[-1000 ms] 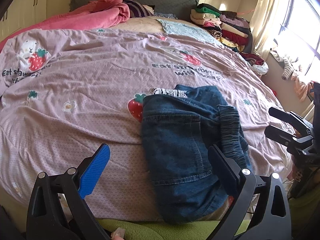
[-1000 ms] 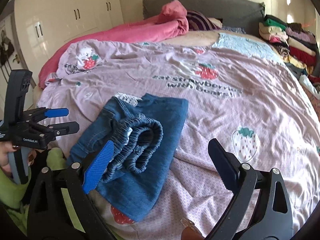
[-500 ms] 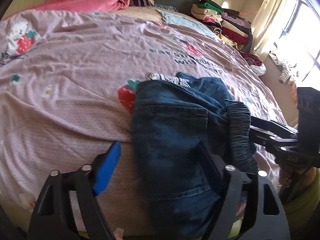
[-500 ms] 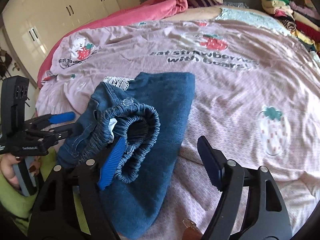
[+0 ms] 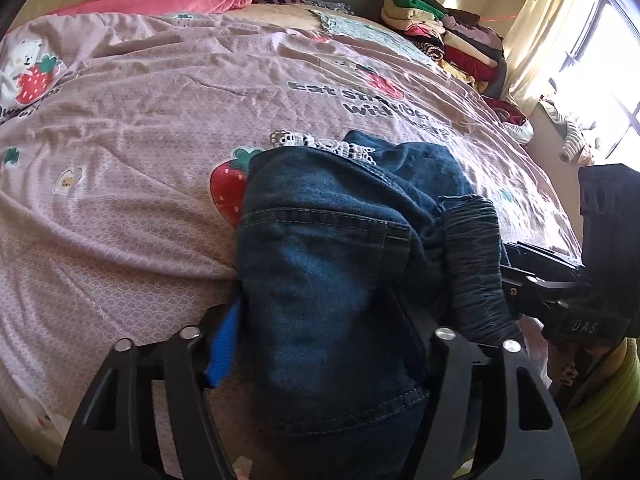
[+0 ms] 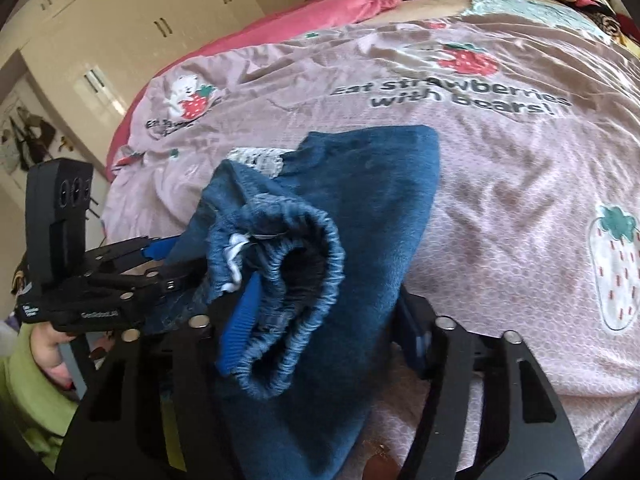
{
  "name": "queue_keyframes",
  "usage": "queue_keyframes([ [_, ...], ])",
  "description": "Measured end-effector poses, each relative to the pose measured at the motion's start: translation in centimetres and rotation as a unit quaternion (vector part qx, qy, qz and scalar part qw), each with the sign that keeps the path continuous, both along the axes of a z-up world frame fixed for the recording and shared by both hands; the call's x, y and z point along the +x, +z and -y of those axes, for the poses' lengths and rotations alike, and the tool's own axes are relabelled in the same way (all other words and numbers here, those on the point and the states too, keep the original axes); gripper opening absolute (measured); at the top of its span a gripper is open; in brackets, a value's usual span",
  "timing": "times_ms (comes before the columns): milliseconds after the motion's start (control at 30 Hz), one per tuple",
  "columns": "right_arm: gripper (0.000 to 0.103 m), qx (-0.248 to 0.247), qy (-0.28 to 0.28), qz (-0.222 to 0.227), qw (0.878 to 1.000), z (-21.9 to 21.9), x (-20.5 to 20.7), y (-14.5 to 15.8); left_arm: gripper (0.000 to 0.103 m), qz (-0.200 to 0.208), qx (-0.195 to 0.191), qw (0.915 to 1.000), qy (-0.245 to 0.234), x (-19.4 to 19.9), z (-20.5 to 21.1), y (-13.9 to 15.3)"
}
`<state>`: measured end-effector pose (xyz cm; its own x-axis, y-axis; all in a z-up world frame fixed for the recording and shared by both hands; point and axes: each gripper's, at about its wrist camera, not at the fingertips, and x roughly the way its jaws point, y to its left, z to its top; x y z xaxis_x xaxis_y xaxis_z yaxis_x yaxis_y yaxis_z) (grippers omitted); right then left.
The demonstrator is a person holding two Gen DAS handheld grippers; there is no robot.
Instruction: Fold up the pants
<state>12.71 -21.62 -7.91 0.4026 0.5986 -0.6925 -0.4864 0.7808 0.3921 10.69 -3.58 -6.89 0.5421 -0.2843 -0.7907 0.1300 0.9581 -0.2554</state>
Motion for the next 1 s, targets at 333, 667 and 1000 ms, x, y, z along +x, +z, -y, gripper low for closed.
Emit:
queue_keyframes([
  [333, 0.03, -0.046, 0.021, 0.077, 0.996, -1.9, -2.4, 2.2, 0.032, 0.034, -0.005, 0.9994, 0.005, -2.0, 0.2, 1.6],
  [667, 0.027, -0.055, 0.045, 0.124, 0.99, -3.0, -3.3, 4.5, 0.023, 0.057, -0.006, 0.9983, 0.009, -2.4, 0.1, 3.9],
  [1000, 0.027, -0.043, 0.049, 0.139, 0.988, -3.6, -0.7, 6.6, 0.023, 0.071, 0.008, 0.9972, 0.022, -0.3, -0.5, 6.6],
])
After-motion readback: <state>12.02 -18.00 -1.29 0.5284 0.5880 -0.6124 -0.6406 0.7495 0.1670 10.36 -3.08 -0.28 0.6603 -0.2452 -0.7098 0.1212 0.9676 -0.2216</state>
